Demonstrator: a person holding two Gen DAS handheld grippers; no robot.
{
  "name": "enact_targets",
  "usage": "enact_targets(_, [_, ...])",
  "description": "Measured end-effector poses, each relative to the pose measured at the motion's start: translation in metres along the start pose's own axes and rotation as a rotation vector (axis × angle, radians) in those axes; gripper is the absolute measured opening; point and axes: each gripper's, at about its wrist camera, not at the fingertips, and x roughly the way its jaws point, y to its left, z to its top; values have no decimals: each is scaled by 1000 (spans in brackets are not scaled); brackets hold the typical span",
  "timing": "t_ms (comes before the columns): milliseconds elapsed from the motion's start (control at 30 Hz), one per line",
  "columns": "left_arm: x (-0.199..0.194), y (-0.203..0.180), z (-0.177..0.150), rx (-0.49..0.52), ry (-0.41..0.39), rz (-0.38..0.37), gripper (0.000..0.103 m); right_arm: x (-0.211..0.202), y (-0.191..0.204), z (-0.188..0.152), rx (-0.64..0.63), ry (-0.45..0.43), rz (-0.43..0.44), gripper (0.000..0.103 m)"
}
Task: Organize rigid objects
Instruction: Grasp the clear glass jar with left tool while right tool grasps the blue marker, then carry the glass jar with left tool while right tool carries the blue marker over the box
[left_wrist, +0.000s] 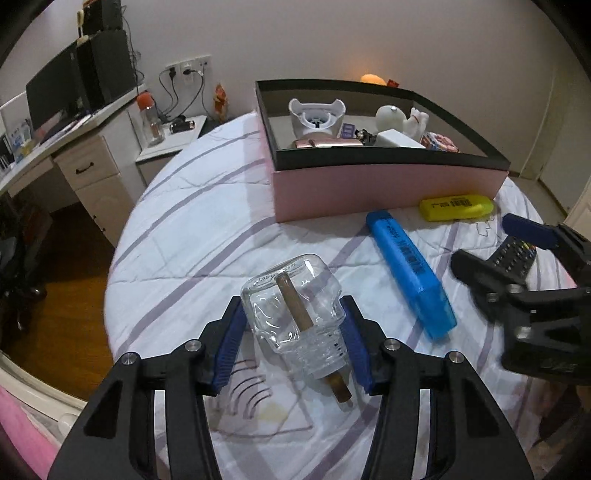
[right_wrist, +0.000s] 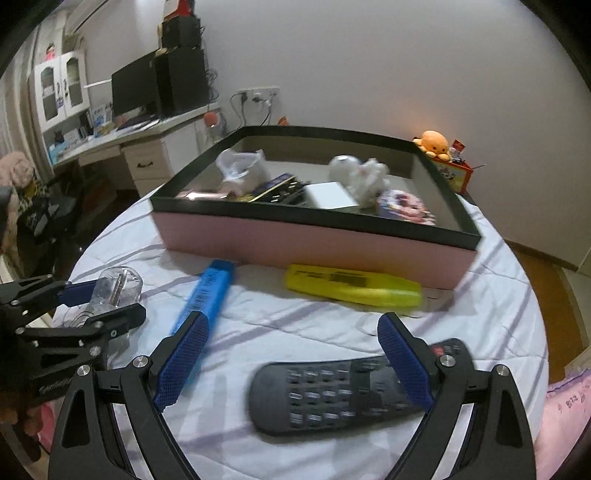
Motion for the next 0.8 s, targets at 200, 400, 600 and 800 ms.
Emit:
enact_targets(200, [-3,15,-10,-11,-9,-11,52,18,26,3,-36,53,-7,94])
enact_targets(400, [-3,20,-12,-3,-14,-40,52,37,37,7,-67,121,4,94])
enact_targets(600, [-1,19,-13,12,-16,-56,52,41,31,7,-71,142,52,77])
enact_targets(800, [-1,13,-9,20,-16,-61,52,38,31,12,-89,150,100,32])
